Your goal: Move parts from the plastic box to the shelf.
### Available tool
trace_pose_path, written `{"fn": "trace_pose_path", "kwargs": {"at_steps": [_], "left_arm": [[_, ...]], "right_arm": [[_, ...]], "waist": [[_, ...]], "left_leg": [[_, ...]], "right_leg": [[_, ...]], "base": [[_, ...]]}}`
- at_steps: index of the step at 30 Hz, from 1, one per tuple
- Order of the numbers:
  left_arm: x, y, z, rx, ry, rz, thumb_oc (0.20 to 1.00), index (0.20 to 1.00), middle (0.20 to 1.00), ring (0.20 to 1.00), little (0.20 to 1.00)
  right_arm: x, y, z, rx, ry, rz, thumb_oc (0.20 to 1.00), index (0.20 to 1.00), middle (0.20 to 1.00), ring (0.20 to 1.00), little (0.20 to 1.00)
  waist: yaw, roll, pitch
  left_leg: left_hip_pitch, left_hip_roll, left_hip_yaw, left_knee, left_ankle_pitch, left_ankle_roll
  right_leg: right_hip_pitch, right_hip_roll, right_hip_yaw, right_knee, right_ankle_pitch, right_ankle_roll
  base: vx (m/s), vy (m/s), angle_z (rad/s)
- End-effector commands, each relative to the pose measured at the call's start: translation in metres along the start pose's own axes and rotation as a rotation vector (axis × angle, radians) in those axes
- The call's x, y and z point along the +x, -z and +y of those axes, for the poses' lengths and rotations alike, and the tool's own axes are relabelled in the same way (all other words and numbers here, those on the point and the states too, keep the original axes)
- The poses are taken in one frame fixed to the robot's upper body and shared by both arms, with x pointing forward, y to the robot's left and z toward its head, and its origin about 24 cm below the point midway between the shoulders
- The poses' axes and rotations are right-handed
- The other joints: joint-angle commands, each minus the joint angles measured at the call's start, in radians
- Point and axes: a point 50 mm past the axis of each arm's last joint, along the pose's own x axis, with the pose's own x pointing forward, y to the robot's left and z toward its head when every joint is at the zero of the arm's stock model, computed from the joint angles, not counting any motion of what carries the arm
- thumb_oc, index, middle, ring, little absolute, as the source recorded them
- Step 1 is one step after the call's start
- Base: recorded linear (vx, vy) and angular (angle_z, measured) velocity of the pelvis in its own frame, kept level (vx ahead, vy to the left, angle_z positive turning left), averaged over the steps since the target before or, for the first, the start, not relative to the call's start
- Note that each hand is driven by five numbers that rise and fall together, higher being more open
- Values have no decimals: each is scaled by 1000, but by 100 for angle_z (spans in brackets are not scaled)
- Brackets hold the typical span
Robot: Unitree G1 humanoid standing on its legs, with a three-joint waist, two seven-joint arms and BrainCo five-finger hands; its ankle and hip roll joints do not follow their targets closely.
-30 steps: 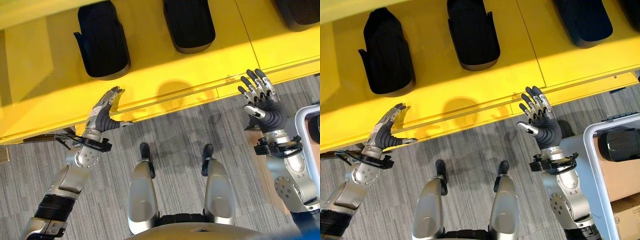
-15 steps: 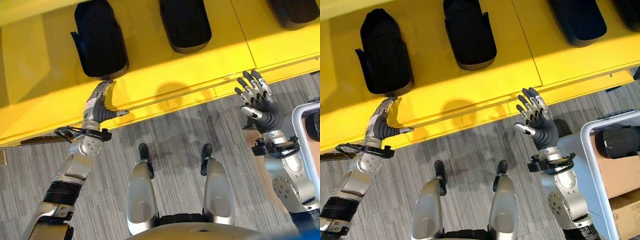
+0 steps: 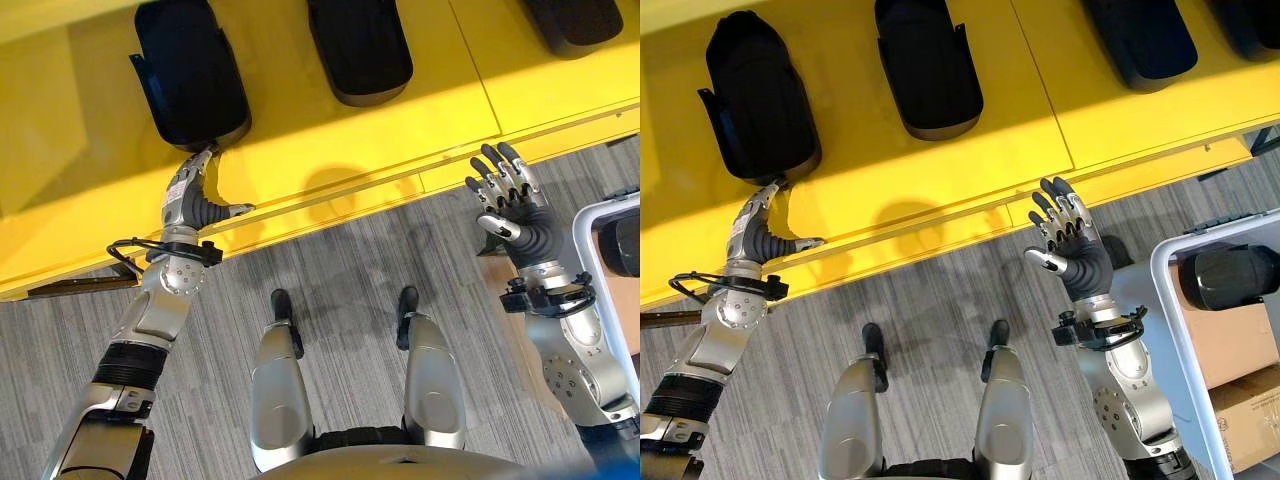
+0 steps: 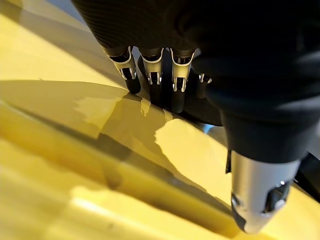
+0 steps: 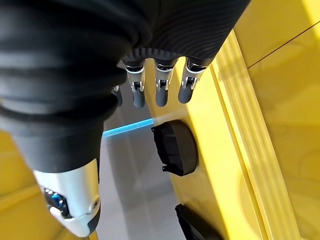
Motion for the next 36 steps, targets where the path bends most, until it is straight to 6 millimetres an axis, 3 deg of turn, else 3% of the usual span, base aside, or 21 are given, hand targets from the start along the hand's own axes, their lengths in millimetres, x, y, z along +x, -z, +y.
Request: {"fn": "trace_pose_path", "kwargs": {"at_steps": [1, 8, 13, 16, 23, 26, 32, 36], "left_arm": [[9, -4, 6, -11, -62, -24, 1000, 1000, 1000, 1000, 1000], [10, -5, 7, -1, -61, -34, 1000, 1000, 1000, 1000, 1000], [-4, -9, -1, -38, 12, -63, 1000, 1000, 1000, 1000, 1000], [-26, -19, -14, -92, 164, -130, 1000, 1000, 1000, 1000, 1000], [-73, -17, -34, -230, 459, -117, 1000, 1000, 1000, 1000, 1000], [-82, -17, -37, -269, 509, -107, 1000, 1000, 1000, 1000, 1000], [-94, -20, -51, -516, 560, -41, 1000, 1000, 1000, 1000, 1000], [-94, -27, -57, -788, 524, 5, 1000, 1000, 1000, 1000, 1000]], "right_arm": [[4, -13, 5, 50, -14, -102, 1000, 1000, 1000, 1000, 1000], [3, -12, 5, 54, -15, -95, 1000, 1000, 1000, 1000, 1000], [4, -13, 4, 51, -10, -99, 1000, 1000, 1000, 1000, 1000], [6, -16, 3, 48, -9, -117, 1000, 1000, 1000, 1000, 1000], [6, -21, 4, 39, -37, -134, 1000, 1000, 1000, 1000, 1000], [6, -21, 4, 34, -43, -132, 1000, 1000, 1000, 1000, 1000], [6, -20, 5, 22, -54, -127, 1000, 1000, 1000, 1000, 1000], [7, -16, 6, 6, -59, -120, 1000, 1000, 1000, 1000, 1000]], "waist": [[-15, -35, -61], [-16, -36, -60], [-11, -29, -59], [0, -22, -54], [15, -8, -51], [19, -4, -50], [22, 12, -56], [22, 32, -80]], "left_leg": [[4, 5, -10, 33, -44, 22], [0, 6, -11, 40, -46, 22], [3, 5, -14, 33, -43, 23], [6, 2, -18, 30, -41, 25], [17, 0, -24, 17, -33, 29], [23, 0, -26, 7, -27, 29], [49, 7, -34, -42, 10, 23], [104, 40, -38, -142, 77, 10]], "right_leg": [[10, -29, -22, 23, -12, -5], [8, -28, -19, 25, -12, -5], [10, -27, -20, 25, -13, -7], [16, -26, -23, 26, -16, -8], [25, -23, -23, 28, -20, -7], [29, -21, -26, 29, -22, -8], [43, -12, -40, 29, -32, -13], [60, 21, -59, 40, -60, -32]], "base": [[4, 4, -5], [1, 1, -1], [0, 0, 0], [0, 0, 0], [-3, -11, 0], [-4, -23, 1], [-12, -65, 3], [3, -120, 10]]}}
